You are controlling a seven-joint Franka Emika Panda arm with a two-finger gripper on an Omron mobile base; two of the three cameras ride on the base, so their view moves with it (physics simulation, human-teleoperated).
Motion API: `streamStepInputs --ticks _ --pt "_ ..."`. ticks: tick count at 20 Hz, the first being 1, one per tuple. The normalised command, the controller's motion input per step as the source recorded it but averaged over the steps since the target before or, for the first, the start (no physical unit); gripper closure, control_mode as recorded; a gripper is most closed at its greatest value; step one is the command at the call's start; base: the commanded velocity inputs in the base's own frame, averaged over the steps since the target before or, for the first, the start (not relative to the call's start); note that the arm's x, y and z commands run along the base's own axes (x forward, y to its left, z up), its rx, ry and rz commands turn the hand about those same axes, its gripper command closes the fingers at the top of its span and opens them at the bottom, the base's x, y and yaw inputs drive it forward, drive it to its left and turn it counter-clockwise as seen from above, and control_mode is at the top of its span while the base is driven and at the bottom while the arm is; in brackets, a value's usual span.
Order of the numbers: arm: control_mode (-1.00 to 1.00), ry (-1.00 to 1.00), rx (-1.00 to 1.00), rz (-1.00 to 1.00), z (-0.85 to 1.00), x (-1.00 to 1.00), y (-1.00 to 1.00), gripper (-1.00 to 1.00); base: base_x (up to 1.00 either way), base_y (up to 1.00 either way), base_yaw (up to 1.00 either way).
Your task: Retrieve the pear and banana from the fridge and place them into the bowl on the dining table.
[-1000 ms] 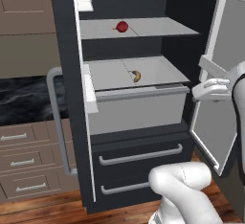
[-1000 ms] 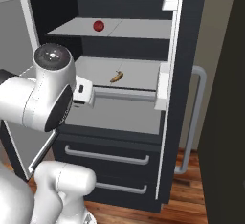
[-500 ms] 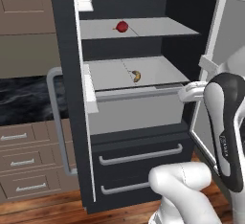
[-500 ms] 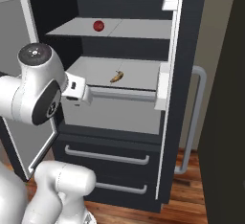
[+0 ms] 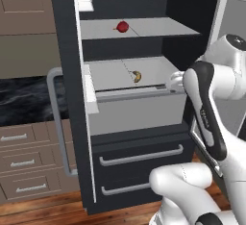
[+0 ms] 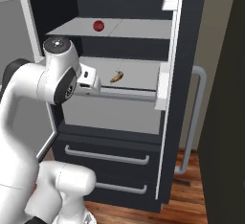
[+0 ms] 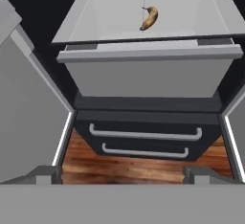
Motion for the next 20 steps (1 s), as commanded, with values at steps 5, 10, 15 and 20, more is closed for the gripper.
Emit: streamStepInputs --ticks 5,10,15,20 --pt "-1.00 0.03 0.00 0.00 -0.01 0.54 0.00 -1.00 0.00 0.00 0.00" --pt "-1.00 -0.01 0.00 0.00 0.00 -0.26 0.00 -1.00 0.00 0.00 0.00" --pt "-1.00 -0.04 0.00 0.00 0.00 -0.61 0.00 -1.00 0.00 0.00 0.00" --pt "-1.00 -0.08 -0.03 0.00 0.00 -0.60 0.00 -1.00 0.00 0.00 0.00"
